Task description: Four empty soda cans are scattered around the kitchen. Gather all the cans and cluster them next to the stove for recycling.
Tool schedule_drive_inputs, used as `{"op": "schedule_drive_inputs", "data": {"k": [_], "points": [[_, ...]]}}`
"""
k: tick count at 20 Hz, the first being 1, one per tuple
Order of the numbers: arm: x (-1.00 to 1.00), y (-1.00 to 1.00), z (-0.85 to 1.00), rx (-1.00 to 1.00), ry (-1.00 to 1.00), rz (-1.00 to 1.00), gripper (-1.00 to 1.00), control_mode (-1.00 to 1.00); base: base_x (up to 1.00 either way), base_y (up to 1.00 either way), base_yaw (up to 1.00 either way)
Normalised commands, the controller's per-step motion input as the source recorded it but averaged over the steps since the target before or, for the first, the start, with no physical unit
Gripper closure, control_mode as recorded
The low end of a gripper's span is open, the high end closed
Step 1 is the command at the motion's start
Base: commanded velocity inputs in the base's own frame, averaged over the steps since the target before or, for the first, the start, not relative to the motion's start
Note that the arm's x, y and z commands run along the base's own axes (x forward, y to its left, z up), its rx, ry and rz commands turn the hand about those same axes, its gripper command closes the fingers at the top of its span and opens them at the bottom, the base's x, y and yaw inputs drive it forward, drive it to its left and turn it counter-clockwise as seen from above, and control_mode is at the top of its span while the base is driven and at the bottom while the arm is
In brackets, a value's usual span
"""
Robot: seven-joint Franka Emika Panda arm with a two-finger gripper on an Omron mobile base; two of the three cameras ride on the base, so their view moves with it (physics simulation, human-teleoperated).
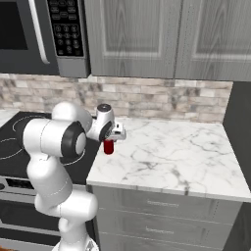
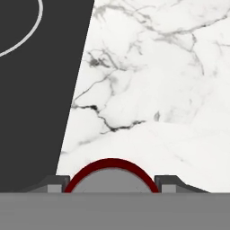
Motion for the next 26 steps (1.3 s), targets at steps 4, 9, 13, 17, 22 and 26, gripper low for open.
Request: {"op": "schedule_drive_inputs", "data": {"k": [4, 9, 13, 17, 22, 26], "points": [[0.0, 0.0, -0.28, 0.0, 0.0, 0.0, -1.0, -1.0, 0.0, 0.0, 0.0], [0.0, 0.0, -0.06, 0.0, 0.0, 0.0, -1.0, -1.0, 0.0, 0.0, 0.0], [0.0, 0.0, 0.0, 0.0, 0.0, 0.0, -1.0, -1.0, 0.0, 0.0, 0.0], [0.0, 0.0, 0.03, 0.0, -0.03, 0.0, -1.0, -1.0, 0.0, 0.0, 0.0], [-0.09, 0.0, 0.35, 0.0, -0.12, 0.0, -1.0, -1.0, 0.0, 0.0, 0.0], [-0.23, 0.0, 0.48, 0.0, -0.19, 0.0, -1.0, -1.0, 0.0, 0.0, 0.0]]}}
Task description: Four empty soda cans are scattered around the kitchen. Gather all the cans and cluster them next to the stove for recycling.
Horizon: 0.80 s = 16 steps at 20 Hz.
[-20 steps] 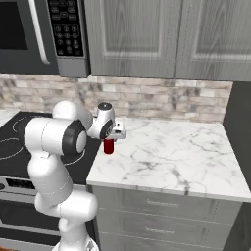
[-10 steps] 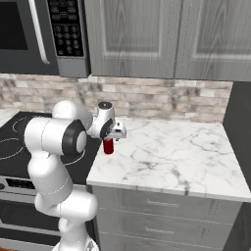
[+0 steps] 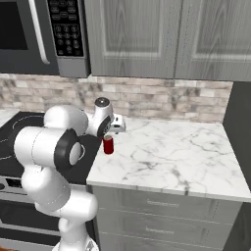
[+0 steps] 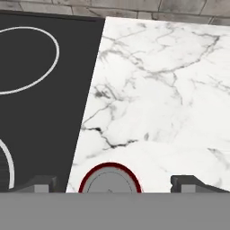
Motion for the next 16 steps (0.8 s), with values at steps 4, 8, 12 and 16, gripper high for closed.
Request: {"op": "schedule_drive_inputs", "data": {"k": [4, 8, 12, 16], "points": [[-0.31, -0.01, 0.46, 0.0, -0.18, 0.0, -1.0, -1.0, 0.0, 0.0, 0.0], [-0.37, 0.0, 0.42, 0.0, -0.13, 0.0, -1.0, -1.0, 0.0, 0.0, 0.0], [-0.61, 0.0, 0.47, 0.0, -0.08, 0.0, -1.0, -1.0, 0.0, 0.0, 0.0], [-0.73, 0.0, 0.58, 0.0, -0.03, 0.0, -1.0, -1.0, 0.0, 0.0, 0.0]]}}
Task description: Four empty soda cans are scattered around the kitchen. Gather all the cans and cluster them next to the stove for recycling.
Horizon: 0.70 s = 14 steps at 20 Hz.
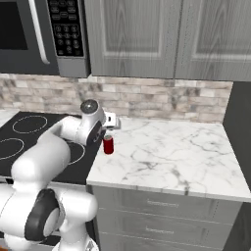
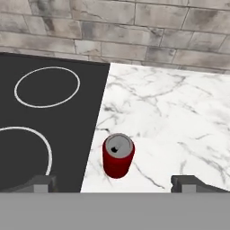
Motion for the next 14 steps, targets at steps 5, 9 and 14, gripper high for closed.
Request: {"op": "schedule_drive_inputs", "data": {"k": [5, 9, 14], "points": [[-0.84, 0.0, 0.55, 0.03, 0.0, -0.01, -1.0, -1.0, 0.0, 0.0, 0.0], [-0.9, 0.0, 0.48, 0.08, 0.0, -0.03, -1.0, -1.0, 0.0, 0.0, 0.0], [-0.8, 0.0, 0.35, 0.04, 0.04, -0.03, -1.0, -1.0, 0.0, 0.0, 0.0]]}}
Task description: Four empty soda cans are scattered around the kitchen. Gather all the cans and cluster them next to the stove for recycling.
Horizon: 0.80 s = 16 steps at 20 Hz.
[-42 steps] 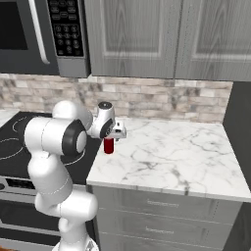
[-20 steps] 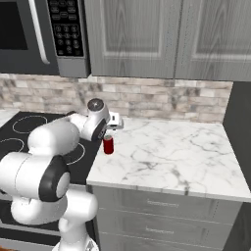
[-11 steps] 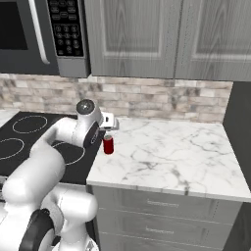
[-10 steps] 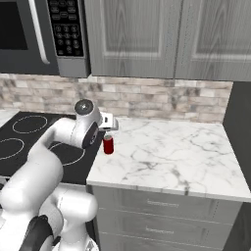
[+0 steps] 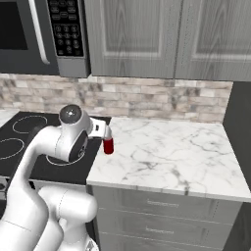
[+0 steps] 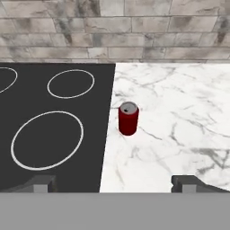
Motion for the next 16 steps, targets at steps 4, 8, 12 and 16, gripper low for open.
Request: {"op": "schedule_drive_inputs", "data": {"k": [4, 8, 12, 16], "points": [[-0.68, 0.0, 0.31, 0.0, 0.11, -0.03, -1.0, -1.0, 0.0, 0.0, 0.0], [-0.57, 0.0, 0.33, 0.0, 0.13, -0.01, -1.0, -1.0, 0.0, 0.0, 0.0], [-0.64, 0.0, 0.22, 0.0, 0.06, 0.0, -1.0, -1.0, 0.0, 0.0, 0.0], [-0.68, 0.0, 0.16, 0.0, 0.03, 0.0, -1.0, -1.0, 0.0, 0.0, 0.0]]}}
